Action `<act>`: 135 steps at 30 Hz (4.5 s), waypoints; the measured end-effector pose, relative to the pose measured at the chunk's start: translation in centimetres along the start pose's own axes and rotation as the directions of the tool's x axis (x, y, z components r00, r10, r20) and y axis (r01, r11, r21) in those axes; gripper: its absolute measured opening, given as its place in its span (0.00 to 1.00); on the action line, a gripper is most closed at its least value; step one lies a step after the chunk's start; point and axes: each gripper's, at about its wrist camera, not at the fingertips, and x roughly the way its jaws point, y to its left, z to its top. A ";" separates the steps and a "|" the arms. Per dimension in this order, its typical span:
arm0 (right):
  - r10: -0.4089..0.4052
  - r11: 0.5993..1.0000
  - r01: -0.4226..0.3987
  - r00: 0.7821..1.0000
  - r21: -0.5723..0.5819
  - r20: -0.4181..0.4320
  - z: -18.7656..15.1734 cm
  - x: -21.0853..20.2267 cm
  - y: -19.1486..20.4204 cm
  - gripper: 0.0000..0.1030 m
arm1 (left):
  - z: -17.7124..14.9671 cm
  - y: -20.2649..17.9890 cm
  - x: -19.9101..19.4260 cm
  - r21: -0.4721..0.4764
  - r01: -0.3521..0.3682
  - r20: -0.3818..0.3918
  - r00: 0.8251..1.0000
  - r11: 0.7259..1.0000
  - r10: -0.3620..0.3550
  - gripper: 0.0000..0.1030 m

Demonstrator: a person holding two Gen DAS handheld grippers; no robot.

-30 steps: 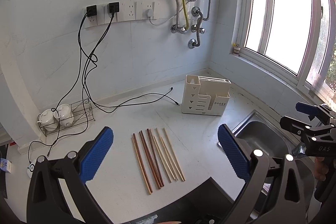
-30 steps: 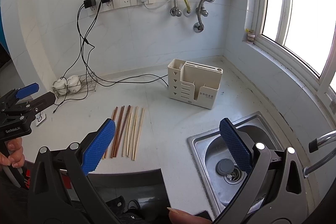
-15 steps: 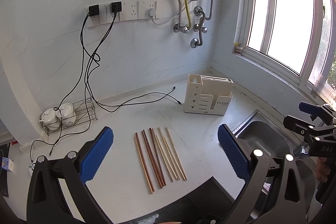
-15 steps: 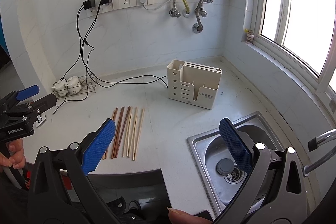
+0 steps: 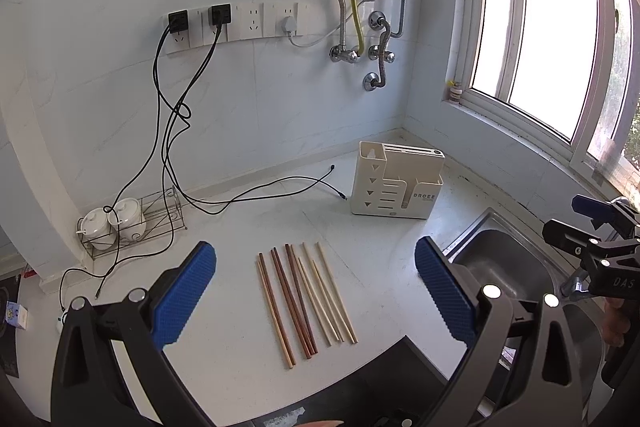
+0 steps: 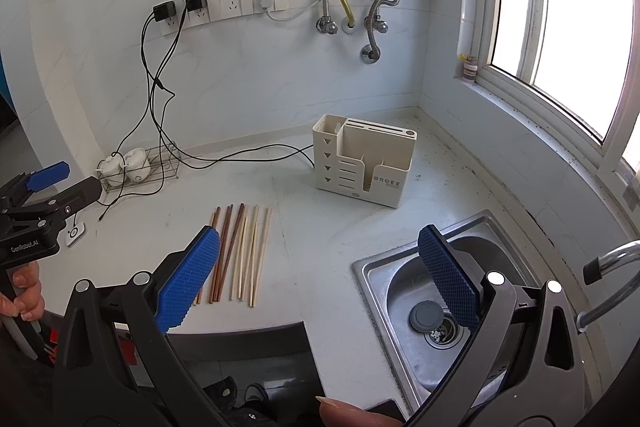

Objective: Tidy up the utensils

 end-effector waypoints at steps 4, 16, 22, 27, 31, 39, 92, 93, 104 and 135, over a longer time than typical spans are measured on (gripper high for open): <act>0.002 1.000 -0.002 1.000 -0.001 -0.002 -0.1 0.1 0.0 0.92 | 0.0 0.0 0.0 0.000 0.002 -0.001 1.000 1.000 -0.002 0.95; -0.003 1.000 0.003 1.000 0.005 0.000 -0.3 0.1 -0.3 0.92 | 0.0 -0.2 0.6 0.005 0.006 -0.012 1.000 1.000 -0.006 0.95; -0.002 1.000 0.002 1.000 0.005 0.000 -0.2 0.1 -0.3 0.92 | 0.0 -0.4 0.7 0.005 0.006 -0.012 1.000 1.000 -0.006 0.95; 0.000 1.000 0.000 1.000 0.005 -0.003 -0.1 0.3 -0.4 0.92 | 0.0 -0.5 1.0 0.000 0.002 -0.022 1.000 1.000 -0.002 0.95; 0.007 1.000 -0.007 1.000 0.006 -0.003 0.1 0.5 -0.7 0.92 | 0.1 -0.8 1.1 0.001 -0.003 -0.024 1.000 1.000 0.003 0.95; 0.038 0.999 -0.038 0.999 -0.003 -0.010 0.4 1.8 -1.4 0.92 | 0.4 -1.1 2.4 -0.033 -0.037 -0.056 0.998 0.999 0.035 0.95; 0.111 0.993 -0.096 0.936 0.063 -0.333 1.8 27.4 5.3 0.92 | -5.5 11.6 21.4 -0.247 -0.105 -0.434 0.901 0.963 -0.012 0.95; 0.117 0.993 -0.103 0.934 0.060 -0.339 1.5 28.1 5.4 0.92 | -5.9 11.7 22.0 -0.246 -0.111 -0.449 0.893 0.963 -0.011 0.95; 0.113 0.993 -0.113 0.900 0.025 -0.420 -0.8 34.1 6.5 0.92 | -8.9 11.7 26.7 -0.208 -0.165 -0.540 0.842 0.964 0.028 0.95; 0.027 0.998 -0.053 0.849 -0.034 -0.527 -3.8 39.4 7.1 0.74 | -13.8 12.2 32.7 -0.067 -0.267 -0.655 0.739 0.961 0.160 0.95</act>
